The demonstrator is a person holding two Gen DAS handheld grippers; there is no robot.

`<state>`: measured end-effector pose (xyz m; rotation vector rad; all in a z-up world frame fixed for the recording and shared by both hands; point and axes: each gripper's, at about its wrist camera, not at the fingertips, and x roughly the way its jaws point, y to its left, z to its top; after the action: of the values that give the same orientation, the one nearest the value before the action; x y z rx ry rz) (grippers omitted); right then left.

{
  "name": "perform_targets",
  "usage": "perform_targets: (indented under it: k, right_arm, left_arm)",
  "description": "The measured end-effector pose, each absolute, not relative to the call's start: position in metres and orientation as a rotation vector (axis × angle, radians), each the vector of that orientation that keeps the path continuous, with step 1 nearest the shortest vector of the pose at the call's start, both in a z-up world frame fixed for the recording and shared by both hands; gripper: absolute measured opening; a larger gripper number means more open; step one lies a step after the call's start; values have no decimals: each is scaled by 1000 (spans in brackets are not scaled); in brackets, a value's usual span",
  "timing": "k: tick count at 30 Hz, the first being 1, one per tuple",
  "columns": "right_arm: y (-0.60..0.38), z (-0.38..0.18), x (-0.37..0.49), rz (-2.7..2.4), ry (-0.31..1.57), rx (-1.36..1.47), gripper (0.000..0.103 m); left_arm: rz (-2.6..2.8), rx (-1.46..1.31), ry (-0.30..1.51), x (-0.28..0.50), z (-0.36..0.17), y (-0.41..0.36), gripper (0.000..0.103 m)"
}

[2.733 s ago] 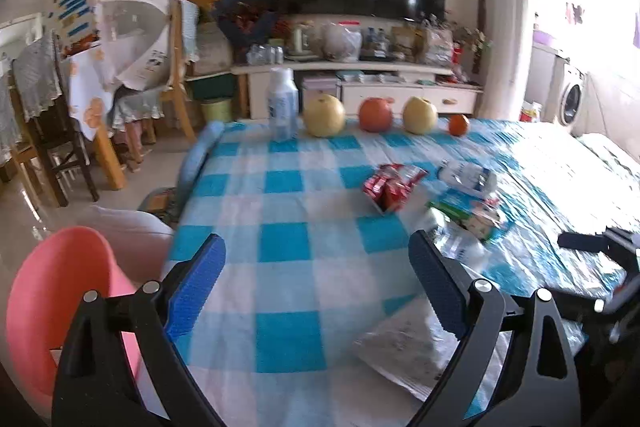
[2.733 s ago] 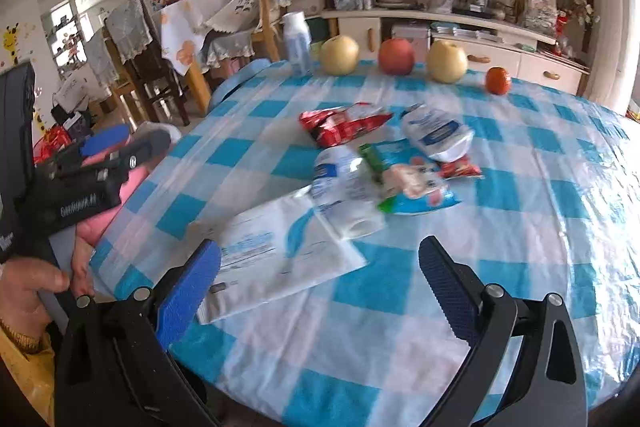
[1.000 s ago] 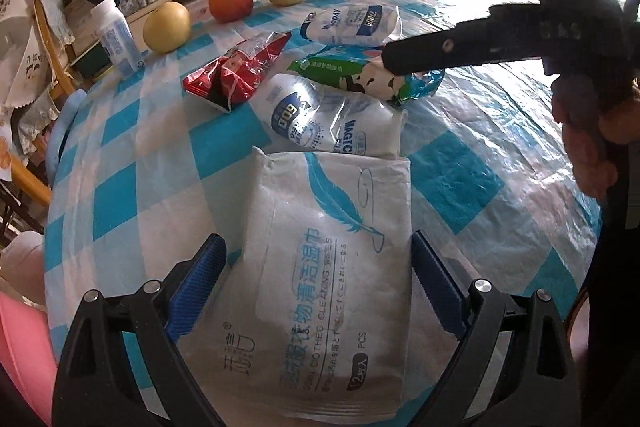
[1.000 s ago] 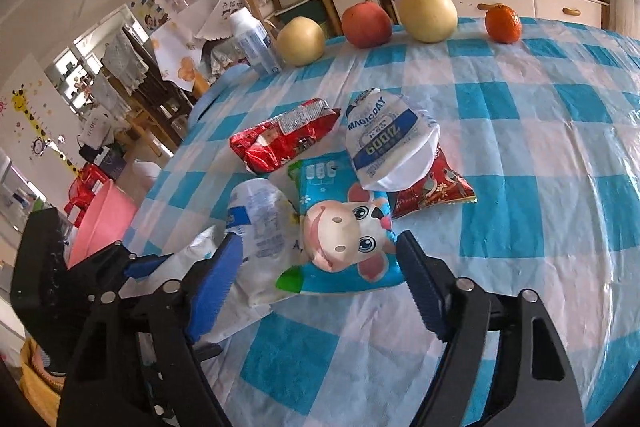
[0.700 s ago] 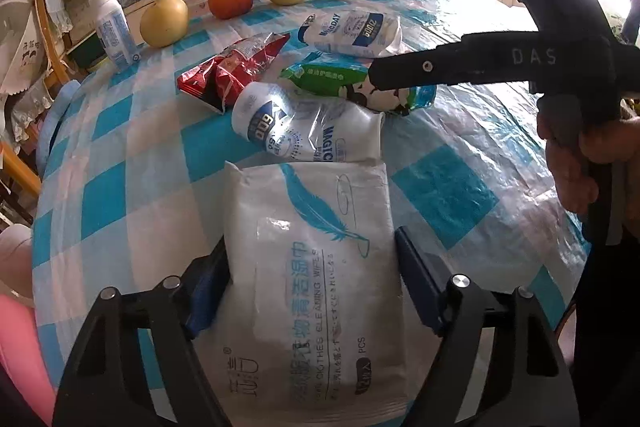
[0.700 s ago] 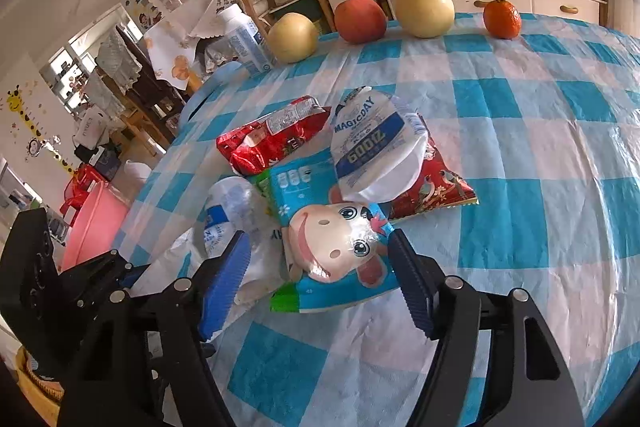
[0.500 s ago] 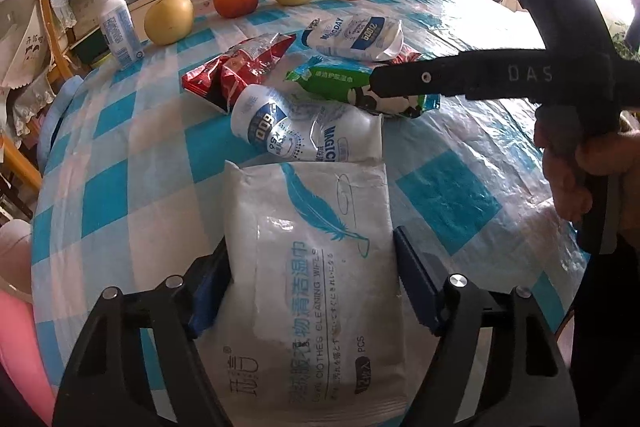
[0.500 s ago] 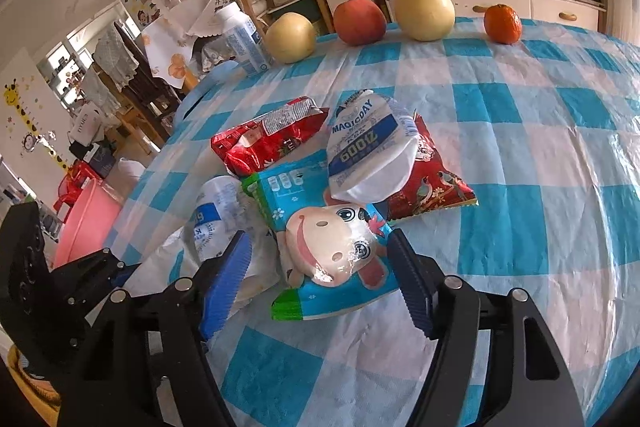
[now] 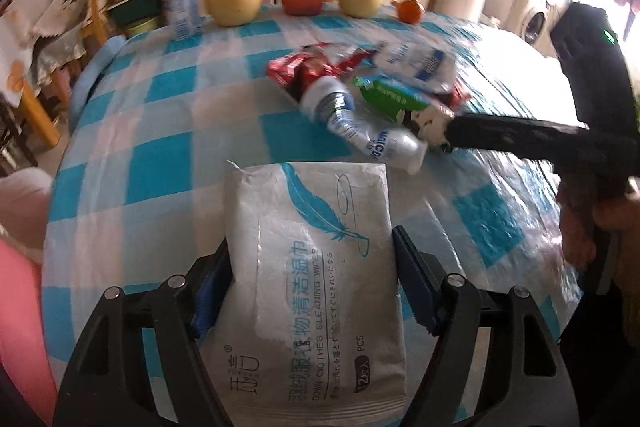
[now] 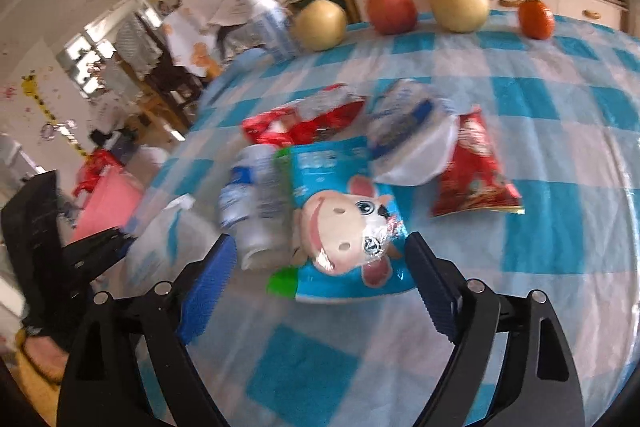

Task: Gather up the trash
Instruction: 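Grasp the white plastic bottle with the right tool while the left holds the wipes package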

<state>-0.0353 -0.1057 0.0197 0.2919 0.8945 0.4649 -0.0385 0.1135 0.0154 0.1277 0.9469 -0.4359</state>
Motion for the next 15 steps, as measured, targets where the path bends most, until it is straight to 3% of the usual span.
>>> perform_targets:
  k: [8,15]
  right_arm:
    - [-132,45,-41,328,754,310,82]
    - [-162,25,-13,291,788,488,57]
  left_arm:
    - [-399,11,907,-34,28,135,75]
    - [-388,-21,881,-32,33,140,75]
